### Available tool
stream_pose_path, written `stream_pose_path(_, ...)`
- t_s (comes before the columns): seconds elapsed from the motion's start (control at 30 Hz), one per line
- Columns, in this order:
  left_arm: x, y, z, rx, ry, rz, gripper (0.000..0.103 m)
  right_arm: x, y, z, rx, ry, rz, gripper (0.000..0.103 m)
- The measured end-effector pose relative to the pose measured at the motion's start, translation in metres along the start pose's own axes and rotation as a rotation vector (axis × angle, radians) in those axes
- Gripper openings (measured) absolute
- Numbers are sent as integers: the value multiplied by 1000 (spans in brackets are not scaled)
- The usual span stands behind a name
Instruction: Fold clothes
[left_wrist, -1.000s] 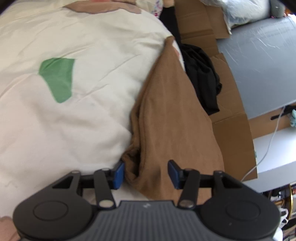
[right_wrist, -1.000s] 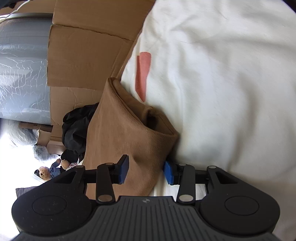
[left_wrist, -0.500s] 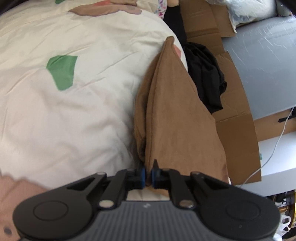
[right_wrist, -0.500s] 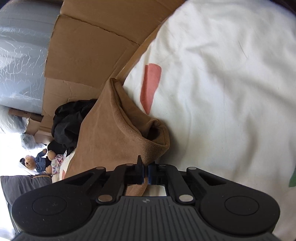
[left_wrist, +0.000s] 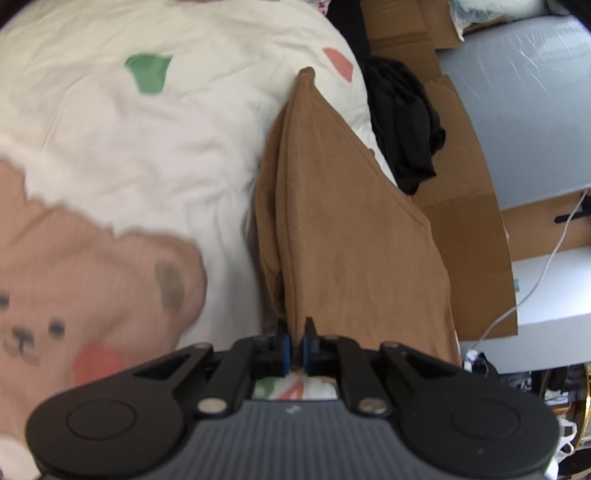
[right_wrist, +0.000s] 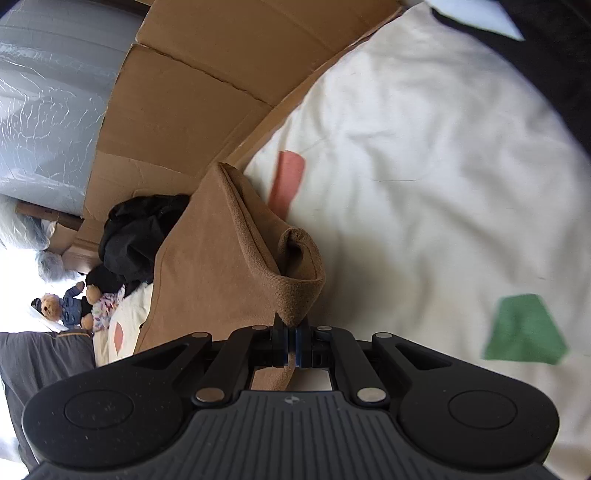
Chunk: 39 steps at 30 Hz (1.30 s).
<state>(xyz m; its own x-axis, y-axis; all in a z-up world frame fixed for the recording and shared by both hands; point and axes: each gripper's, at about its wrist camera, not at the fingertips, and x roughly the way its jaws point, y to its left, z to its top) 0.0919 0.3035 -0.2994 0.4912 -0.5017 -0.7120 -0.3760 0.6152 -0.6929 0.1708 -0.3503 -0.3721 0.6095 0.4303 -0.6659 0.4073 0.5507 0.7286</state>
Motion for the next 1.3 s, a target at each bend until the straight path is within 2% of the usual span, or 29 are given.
stream_pose_path(0.17,-5,13,-30,-39,36,-1,6,-21,-19,-7,3,12,-22,3)
stream_pose_path(0.37,-7,20,-48,-62,54,-3,6,-39,-39,-20,3,31,-48,3)
stream_pose_path(0.63,-4,18,-57,-38,72,24,6,-45,-50,-25,-2,27,-53,3)
stream_pose_path(0.77,3,21,-55,-58,72,24,6,-42,-51,-27,-17,43,-51,5)
stream_pose_path(0.87,4,22,-55,-58,76,17,6,-48,-53,-26,0,40,-85,11)
stream_pose_path(0.93,5,22,-56,-60,83,7,7,-53,-50,-26,-27,37,-99,28)
stream_pose_path(1.0,7,25,-55,-73,79,2,9,-60,-47,-26,-62,30,-104,36)
stream_pose_path(1.17,16,27,-52,-72,78,27,12,-68,-42,-31,-89,32,-62,41)
stream_pose_path(1.27,13,26,-53,-36,61,32,19,-65,-40,-35,-111,51,-61,42)
stream_pose_path(1.3,14,26,-53,-25,64,34,25,-63,-40,-36,-114,57,-67,42)
